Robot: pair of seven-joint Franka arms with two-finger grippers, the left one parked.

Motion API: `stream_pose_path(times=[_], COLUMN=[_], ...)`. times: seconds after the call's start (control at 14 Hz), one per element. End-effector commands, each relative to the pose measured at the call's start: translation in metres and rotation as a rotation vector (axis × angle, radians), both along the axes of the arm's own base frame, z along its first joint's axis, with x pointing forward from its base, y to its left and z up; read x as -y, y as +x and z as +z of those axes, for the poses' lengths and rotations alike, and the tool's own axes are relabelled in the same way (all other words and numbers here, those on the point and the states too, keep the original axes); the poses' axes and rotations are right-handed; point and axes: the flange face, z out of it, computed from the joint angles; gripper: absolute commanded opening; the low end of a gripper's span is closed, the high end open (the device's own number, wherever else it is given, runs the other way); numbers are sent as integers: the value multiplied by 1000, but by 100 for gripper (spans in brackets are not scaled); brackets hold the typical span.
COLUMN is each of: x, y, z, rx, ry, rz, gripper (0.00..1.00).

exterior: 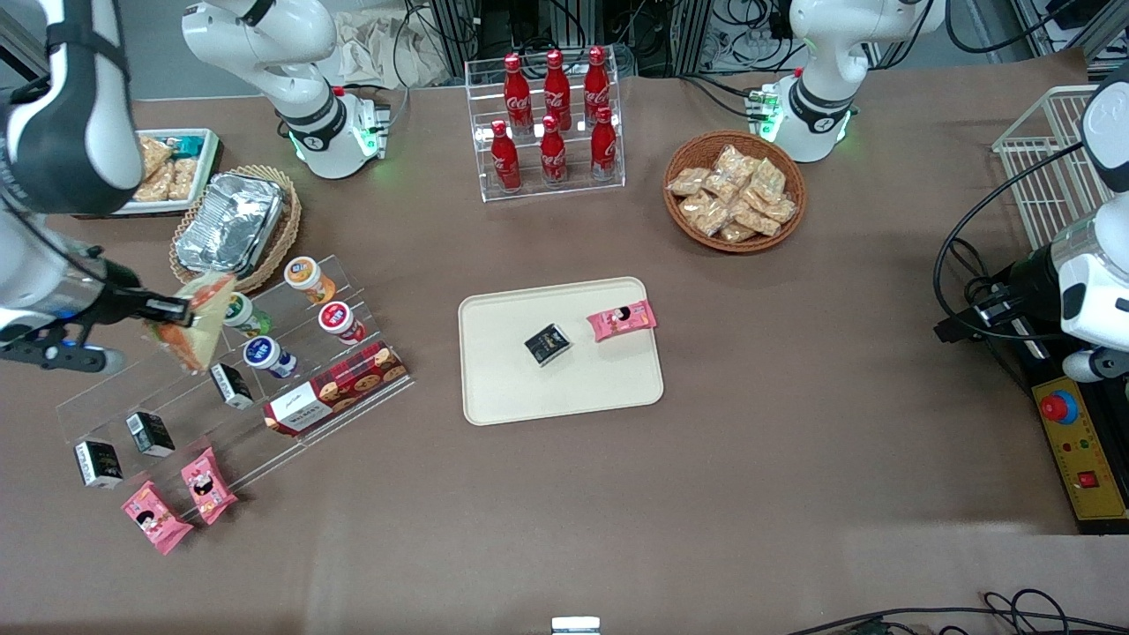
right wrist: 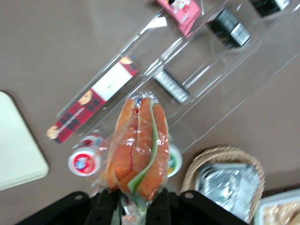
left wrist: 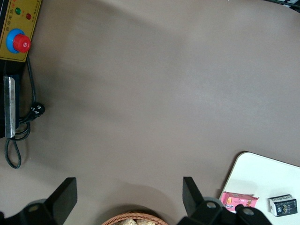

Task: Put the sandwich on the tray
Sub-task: 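Lift the sandwich and carry it over the cream tray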

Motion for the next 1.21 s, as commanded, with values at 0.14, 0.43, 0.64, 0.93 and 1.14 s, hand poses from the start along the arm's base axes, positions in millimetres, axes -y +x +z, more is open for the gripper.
stream_pose_path(times=[0.14,0.43,0.64,0.93,1.14], x=[-160,-267,-333,-383,-416], y=[-22,-22,-9,10,27], z=[-19,-73,-126,-172,-201], rx=[-44,-98,-32,44,79], ry=[-104,-111,-106,-18,57], rz=[-251,-534,-725,-906,-1017], gripper=[0,0,0,0,0])
